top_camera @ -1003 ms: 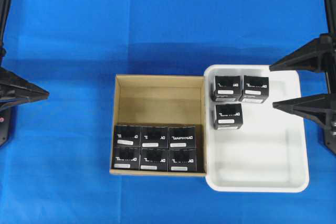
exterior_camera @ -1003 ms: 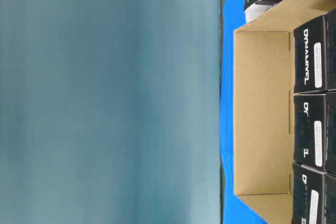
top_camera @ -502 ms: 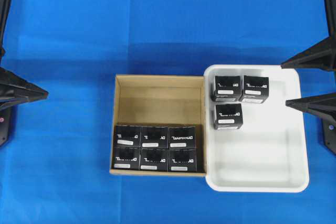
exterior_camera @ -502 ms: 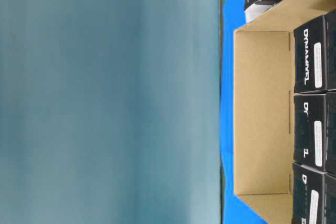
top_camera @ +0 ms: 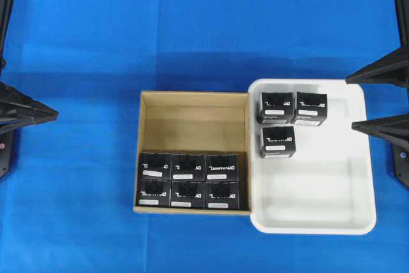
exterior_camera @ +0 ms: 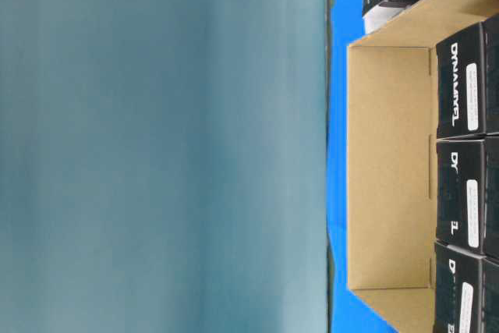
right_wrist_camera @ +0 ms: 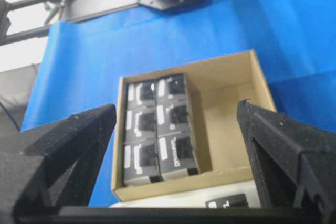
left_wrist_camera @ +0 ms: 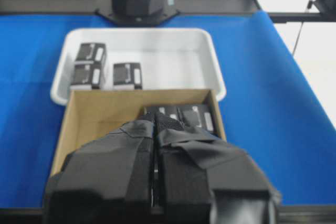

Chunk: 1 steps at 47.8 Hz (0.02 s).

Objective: Pick the box from inside the cardboard box.

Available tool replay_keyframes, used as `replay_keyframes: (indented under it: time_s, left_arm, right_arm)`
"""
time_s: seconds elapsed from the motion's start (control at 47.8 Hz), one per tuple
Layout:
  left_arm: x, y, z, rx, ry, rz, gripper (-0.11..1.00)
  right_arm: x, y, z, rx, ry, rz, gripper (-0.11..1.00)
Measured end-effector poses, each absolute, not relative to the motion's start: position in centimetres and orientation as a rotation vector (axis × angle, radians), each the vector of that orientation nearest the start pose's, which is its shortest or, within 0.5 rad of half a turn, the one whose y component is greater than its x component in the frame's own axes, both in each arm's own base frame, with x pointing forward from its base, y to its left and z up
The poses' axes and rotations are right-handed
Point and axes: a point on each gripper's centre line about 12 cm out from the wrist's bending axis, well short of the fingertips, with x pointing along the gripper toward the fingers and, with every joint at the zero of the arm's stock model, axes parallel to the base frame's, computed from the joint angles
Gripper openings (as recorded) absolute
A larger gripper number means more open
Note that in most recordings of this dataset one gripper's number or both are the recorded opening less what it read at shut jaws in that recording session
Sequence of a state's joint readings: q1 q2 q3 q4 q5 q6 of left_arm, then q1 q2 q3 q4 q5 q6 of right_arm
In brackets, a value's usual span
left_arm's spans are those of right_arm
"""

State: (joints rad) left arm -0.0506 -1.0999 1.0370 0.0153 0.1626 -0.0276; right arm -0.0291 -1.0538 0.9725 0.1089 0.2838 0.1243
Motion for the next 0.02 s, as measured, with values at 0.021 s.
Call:
replay_keyframes:
  time_s: [0.021]
  left_arm:
    - [17.65,-0.86,32.33,-0.01,0.1,-0.047,-0.03]
  right_arm:
    - [18.35,-0.17,32.79,0.234,0.2,-0.022,0.97]
